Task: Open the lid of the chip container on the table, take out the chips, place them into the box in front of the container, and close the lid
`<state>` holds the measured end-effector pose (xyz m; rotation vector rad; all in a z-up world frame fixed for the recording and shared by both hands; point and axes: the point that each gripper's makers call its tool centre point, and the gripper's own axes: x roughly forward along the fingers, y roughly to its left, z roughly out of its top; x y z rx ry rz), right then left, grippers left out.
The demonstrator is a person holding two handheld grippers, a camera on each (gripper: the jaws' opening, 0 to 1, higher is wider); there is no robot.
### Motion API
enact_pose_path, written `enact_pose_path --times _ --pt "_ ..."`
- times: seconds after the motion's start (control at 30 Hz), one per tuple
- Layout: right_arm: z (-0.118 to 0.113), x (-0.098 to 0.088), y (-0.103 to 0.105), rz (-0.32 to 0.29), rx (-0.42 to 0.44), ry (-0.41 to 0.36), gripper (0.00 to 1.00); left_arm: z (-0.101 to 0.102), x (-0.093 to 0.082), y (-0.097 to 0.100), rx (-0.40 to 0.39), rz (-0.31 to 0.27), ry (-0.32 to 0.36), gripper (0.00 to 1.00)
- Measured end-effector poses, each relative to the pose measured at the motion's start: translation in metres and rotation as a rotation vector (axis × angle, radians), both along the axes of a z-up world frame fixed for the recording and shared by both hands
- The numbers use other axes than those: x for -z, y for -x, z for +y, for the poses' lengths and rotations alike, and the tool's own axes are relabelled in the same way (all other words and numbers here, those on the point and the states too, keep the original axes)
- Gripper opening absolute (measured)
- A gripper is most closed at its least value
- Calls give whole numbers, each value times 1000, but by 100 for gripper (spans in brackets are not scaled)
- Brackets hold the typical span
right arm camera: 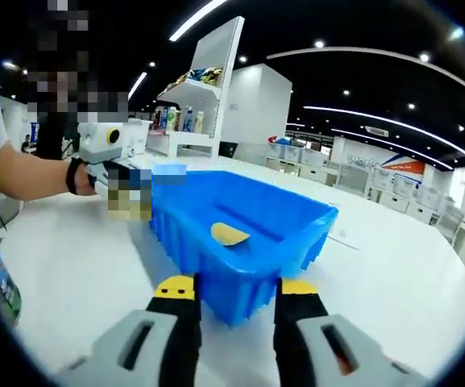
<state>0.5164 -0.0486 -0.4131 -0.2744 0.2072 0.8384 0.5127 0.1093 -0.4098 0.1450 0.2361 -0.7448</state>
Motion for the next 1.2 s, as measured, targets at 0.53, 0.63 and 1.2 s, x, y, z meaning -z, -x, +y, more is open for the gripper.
enact_pose_path --times 0.53,0.63,1.2 --pt "-1 -2 -3 3 6 -12 35 3 0 -1 1 1 12 38" --pt "-1 -1 -4 -11 1 0 36 3 0 -2 -3 3 18 39" --pt "-16 9 13 28 36 39 38 15 -1 7 -48 14 16 48"
